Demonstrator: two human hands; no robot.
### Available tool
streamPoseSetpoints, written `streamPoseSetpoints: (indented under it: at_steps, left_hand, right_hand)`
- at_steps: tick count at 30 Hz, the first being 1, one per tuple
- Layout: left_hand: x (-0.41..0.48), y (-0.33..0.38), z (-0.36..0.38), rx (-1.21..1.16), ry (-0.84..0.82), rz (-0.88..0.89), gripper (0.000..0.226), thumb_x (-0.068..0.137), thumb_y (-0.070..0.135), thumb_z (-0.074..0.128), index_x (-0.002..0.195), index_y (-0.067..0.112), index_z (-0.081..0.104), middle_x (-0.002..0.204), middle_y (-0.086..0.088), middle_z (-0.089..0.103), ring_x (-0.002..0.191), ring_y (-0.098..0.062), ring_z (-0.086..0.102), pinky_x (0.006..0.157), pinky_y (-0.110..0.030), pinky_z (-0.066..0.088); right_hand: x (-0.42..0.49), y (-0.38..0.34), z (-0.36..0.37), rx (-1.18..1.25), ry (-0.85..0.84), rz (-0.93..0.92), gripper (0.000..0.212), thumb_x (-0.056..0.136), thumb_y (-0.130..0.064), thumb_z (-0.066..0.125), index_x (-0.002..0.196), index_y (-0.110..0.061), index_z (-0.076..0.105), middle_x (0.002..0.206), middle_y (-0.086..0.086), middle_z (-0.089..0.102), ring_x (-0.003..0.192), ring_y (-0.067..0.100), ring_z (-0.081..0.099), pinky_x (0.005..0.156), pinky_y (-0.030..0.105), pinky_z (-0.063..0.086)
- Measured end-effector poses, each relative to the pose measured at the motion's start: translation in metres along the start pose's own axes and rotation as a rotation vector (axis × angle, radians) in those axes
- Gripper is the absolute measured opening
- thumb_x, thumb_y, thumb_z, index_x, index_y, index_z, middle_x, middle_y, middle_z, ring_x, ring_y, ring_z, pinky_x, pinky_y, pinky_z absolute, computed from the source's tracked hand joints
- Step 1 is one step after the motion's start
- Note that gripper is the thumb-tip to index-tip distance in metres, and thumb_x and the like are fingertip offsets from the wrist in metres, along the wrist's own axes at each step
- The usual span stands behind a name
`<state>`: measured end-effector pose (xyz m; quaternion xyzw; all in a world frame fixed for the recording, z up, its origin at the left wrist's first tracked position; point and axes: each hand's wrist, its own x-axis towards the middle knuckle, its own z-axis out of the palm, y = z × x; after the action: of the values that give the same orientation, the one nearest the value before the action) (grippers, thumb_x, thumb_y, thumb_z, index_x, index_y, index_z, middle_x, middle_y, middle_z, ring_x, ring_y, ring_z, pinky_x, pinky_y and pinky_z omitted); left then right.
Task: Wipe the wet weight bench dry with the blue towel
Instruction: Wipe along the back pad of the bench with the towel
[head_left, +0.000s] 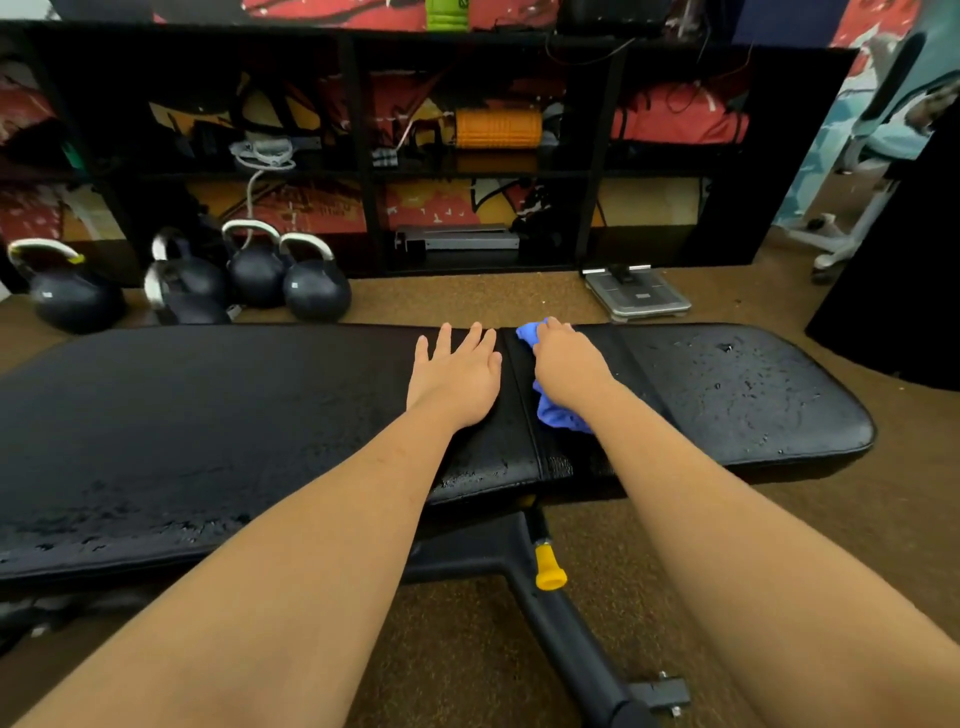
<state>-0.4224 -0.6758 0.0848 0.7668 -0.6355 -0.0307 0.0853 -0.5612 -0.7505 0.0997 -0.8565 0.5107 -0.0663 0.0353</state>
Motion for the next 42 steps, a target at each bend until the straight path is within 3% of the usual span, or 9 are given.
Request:
streamPoseSetpoints:
  at_steps: [4,8,12,15,25,32,37,40,42]
  left_hand:
    - [0.000,-0.001,0.000,-0.002,-0.003,0.003,0.054,0.106,0.043,0.010,0.159,0.029,0.010,0.166,0.008,0.006,0.153,-0.028,-0.002,0.122,-0.052,0.001]
    - [0.000,-0.001,0.001,-0.002,0.008,0.012,0.054,0.106,0.043,0.011,0.158,0.029,0.012,0.166,0.008,0.007,0.153,-0.028,0.000,0.122,-0.053,0.002]
    - [-0.001,-0.001,0.001,0.002,0.026,0.012,0.055,0.105,0.043,0.010,0.158,0.028,0.013,0.166,0.007,0.008,0.153,-0.028,0.000,0.122,-0.053,0.003]
    - [-0.002,-0.001,0.002,0.000,0.028,0.009,0.055,0.106,0.043,0.010,0.158,0.027,0.012,0.166,0.007,0.007,0.153,-0.028,0.000,0.122,-0.053,0.002]
    - [0.002,0.000,0.002,0.007,0.004,-0.001,0.054,0.106,0.043,0.010,0.158,0.030,0.011,0.166,0.008,0.007,0.153,-0.028,-0.001,0.122,-0.052,0.001]
    - [-0.001,0.000,0.000,-0.010,-0.002,-0.007,0.054,0.106,0.043,0.009,0.158,0.030,0.011,0.166,0.009,0.007,0.153,-0.028,-0.001,0.122,-0.053,0.001]
    - [-0.003,0.001,-0.002,-0.012,0.002,-0.010,0.055,0.105,0.045,0.009,0.158,0.029,0.012,0.166,0.007,0.009,0.153,-0.030,-0.001,0.122,-0.054,0.002]
    - [-0.006,0.003,-0.004,-0.044,-0.001,0.046,0.059,0.101,0.060,0.010,0.157,0.039,0.011,0.166,0.008,0.012,0.152,-0.036,0.000,0.120,-0.059,0.000]
    - [-0.007,0.006,-0.006,-0.077,-0.015,0.173,0.058,0.099,0.067,0.014,0.154,0.049,0.014,0.164,0.015,0.016,0.152,-0.035,0.004,0.119,-0.062,0.000]
  right_hand:
    - [0.039,0.007,0.005,-0.014,-0.041,-0.007,0.046,0.094,-0.017,0.053,0.136,0.000,0.045,0.146,0.015,0.036,0.132,0.030,0.035,0.107,0.040,0.035]
    - [-0.032,0.013,0.007,0.050,0.015,-0.045,0.050,0.095,-0.018,0.055,0.139,0.000,0.039,0.148,0.015,0.036,0.132,0.029,0.039,0.108,0.039,0.033]
    - [-0.131,0.023,0.017,0.044,0.166,-0.081,0.054,0.102,-0.011,0.039,0.153,-0.007,0.022,0.161,0.010,0.021,0.148,0.026,0.021,0.120,0.038,0.017]
    - [-0.140,0.027,0.023,0.068,0.130,-0.046,0.052,0.103,-0.009,0.033,0.154,-0.008,0.021,0.162,0.008,0.019,0.150,0.027,0.013,0.121,0.038,0.009]
    - [0.034,0.008,-0.011,-0.025,-0.106,0.090,0.042,0.096,-0.009,0.049,0.137,-0.001,0.044,0.141,0.014,0.041,0.133,0.032,0.036,0.109,0.043,0.034]
    - [-0.045,0.012,0.000,-0.001,0.002,0.023,0.034,0.095,-0.008,0.049,0.127,-0.001,0.044,0.132,0.012,0.043,0.113,0.028,0.047,0.094,0.035,0.037]
    - [-0.140,0.017,0.015,0.013,0.135,-0.104,0.043,0.101,-0.010,0.045,0.141,0.002,0.038,0.149,0.019,0.039,0.136,0.034,0.040,0.112,0.044,0.034]
    - [-0.112,0.022,0.010,0.065,0.071,-0.035,0.043,0.104,-0.011,0.035,0.145,-0.001,0.033,0.157,0.016,0.027,0.144,0.032,0.027,0.116,0.042,0.024]
    - [-0.065,0.028,0.004,0.072,0.013,0.004,0.039,0.101,-0.010,0.038,0.139,0.001,0.038,0.154,0.018,0.029,0.140,0.035,0.030,0.112,0.043,0.027]
